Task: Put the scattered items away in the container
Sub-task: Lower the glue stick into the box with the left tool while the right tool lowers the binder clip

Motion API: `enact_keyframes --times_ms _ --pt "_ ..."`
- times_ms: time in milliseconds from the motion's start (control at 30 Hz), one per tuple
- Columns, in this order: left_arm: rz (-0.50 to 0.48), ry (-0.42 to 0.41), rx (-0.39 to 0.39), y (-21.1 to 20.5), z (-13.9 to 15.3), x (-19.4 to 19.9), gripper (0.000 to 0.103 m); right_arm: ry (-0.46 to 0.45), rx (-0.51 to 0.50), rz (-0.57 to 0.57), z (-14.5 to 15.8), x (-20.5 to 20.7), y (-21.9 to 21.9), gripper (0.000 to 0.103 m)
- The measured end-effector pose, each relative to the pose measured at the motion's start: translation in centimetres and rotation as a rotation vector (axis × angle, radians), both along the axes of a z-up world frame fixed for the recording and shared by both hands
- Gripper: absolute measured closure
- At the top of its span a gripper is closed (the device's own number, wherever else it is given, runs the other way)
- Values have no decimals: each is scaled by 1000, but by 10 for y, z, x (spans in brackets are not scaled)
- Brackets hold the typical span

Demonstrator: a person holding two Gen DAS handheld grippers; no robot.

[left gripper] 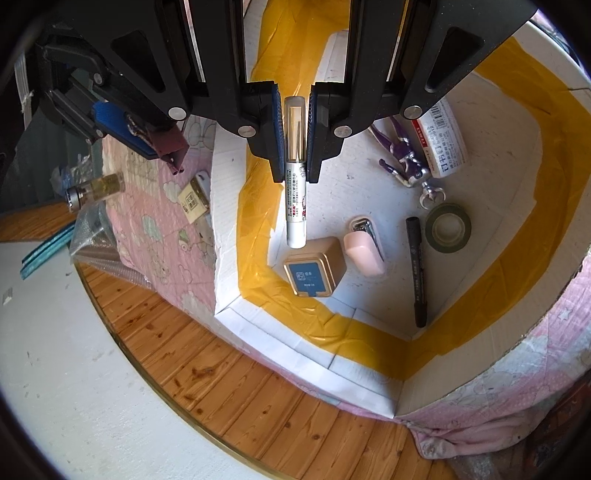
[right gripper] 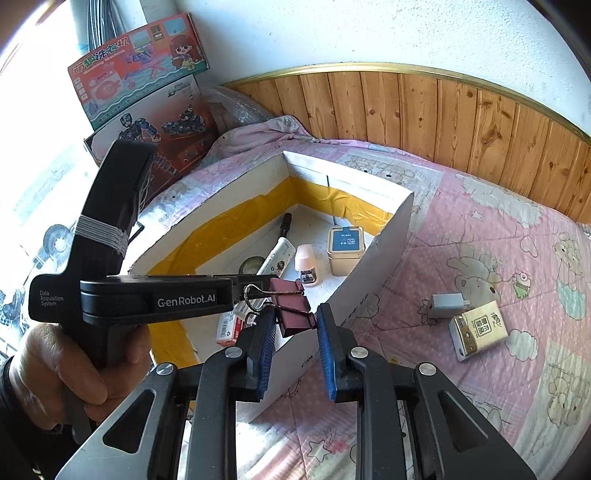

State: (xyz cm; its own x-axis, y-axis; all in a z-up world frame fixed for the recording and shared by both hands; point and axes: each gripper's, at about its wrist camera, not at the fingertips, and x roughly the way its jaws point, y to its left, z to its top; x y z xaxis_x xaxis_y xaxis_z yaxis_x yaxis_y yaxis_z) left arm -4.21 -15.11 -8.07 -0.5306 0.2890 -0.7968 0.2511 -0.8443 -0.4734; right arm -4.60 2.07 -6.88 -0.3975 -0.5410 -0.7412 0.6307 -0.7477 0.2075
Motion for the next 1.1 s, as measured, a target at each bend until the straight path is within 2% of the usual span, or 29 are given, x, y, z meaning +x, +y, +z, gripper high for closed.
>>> enact_keyframes --times_ms 567,767,1100 --pt "70 -84 73 -6 -26 -4 92 39 14 -14 1 -33 -24 79" --pt "110 -112 97 -7 -33 -7 92 17 11 -11 -5 -48 -31 79" --pt "168 -145 147 -10 -39 -8 92 11 60 14 -18 -65 -45 79"
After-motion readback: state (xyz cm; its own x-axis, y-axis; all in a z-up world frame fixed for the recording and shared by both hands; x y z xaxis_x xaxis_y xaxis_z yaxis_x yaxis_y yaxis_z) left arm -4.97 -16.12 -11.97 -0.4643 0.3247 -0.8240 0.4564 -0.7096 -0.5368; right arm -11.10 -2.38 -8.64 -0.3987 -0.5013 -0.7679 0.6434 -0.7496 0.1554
